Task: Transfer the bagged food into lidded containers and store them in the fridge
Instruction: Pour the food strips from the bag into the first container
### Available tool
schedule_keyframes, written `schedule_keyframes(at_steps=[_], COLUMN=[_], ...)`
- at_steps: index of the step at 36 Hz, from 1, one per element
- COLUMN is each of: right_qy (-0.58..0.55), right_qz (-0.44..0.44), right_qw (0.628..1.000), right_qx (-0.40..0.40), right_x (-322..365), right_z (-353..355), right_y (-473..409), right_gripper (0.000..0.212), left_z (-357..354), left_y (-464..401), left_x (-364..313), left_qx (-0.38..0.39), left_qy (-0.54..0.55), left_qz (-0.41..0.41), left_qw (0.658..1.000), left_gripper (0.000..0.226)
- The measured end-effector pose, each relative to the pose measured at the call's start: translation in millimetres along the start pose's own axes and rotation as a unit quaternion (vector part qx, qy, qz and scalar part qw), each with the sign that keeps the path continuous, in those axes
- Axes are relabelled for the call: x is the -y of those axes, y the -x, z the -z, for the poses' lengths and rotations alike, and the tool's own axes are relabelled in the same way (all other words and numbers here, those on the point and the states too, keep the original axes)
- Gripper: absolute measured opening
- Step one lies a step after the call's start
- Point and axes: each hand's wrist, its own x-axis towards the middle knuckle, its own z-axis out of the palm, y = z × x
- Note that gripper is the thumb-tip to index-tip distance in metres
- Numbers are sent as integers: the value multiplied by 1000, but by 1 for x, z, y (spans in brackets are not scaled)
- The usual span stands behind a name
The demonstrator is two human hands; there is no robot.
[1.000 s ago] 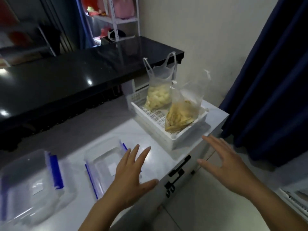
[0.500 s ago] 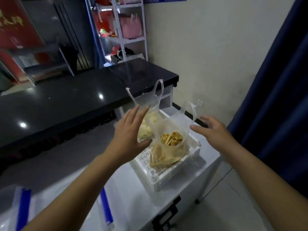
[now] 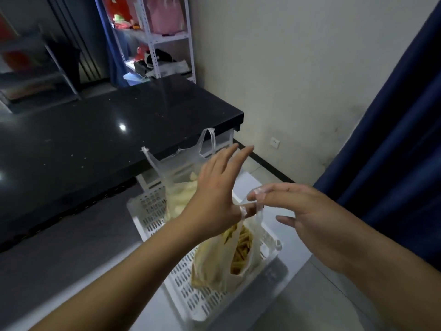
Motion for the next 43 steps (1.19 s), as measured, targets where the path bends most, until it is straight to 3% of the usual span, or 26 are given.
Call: schedule_keyframes(at_steps=[4, 10, 16, 23, 26, 29, 33, 35, 37, 39, 43], right_qy=[7, -7, -24, -139, -225, -320, -456, -502, -530, -537, -501], right_qz=[15, 2, -34, -93, -133, -190, -253, -242, -229, -229, -220], right_qw=[1000, 1000, 998, 976, 947, 893, 766, 690, 638, 643, 712], right_qx=[25, 22, 43, 142, 187, 253, 376, 462, 510, 495, 441], right_x=[-4, -42, -73, -95, -102, -108, -107, -102, -96, -97, -103], right_z=[8, 34, 57, 57, 43, 21, -14, -32, -48, -65, -89], right_y=[3, 3, -12, -37, -43, -47, -47, -44, -40, -37, -32], right_gripper=[37, 59, 57, 62, 65, 70, 108, 108, 93, 81, 79], left_z=[-2, 7, 22, 56, 79, 105, 137, 150, 161, 169, 195], left_y=[-10, -8, 10, 19, 15, 9, 7, 13, 25, 42, 89], left_x=[-4, -5, -17, -57, -77, -99, -124, -131, -135, -133, -116], left_qx=[-32, -79, -148, -234, -241, -250, -268, -268, -264, -244, -179], left_qy=[-11, -36, -119, -158, -164, -94, -33, -31, -20, -1, 29], left_qz=[-16, 8, 7, 77, 63, 53, 72, 94, 135, 180, 235], left_qw=[999, 996, 982, 956, 954, 962, 960, 958, 955, 953, 955], left_gripper=[95, 36, 34, 28, 20, 22, 27, 24, 19, 19, 31])
